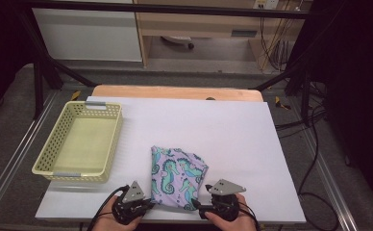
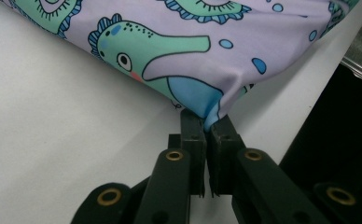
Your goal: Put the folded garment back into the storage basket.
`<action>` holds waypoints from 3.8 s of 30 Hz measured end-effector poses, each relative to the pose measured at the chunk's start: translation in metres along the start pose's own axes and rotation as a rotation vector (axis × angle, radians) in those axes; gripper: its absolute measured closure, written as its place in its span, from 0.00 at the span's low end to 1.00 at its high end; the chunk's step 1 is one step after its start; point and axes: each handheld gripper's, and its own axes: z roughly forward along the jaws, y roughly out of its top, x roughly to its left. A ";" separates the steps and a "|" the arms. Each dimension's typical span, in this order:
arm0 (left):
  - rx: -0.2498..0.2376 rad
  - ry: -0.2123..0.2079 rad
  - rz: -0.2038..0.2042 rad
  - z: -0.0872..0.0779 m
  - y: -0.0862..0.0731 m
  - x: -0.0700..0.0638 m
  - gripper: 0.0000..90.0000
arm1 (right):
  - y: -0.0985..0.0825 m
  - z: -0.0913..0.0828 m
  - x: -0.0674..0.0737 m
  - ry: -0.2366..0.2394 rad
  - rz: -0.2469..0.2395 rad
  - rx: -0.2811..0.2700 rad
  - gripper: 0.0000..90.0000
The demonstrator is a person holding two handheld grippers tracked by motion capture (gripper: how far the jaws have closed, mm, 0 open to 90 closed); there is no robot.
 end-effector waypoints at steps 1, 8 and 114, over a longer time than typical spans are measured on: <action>-0.001 -0.001 -0.001 0.000 0.000 0.000 0.96 | -0.003 -0.001 0.006 0.014 -0.011 0.003 0.36; -0.001 -0.011 -0.013 0.000 -0.001 -0.002 0.95 | -0.008 0.012 0.010 0.025 -0.043 0.047 0.37; -0.133 0.266 -0.205 0.063 0.083 0.109 0.15 | -0.005 0.039 0.024 0.011 -0.148 0.031 0.83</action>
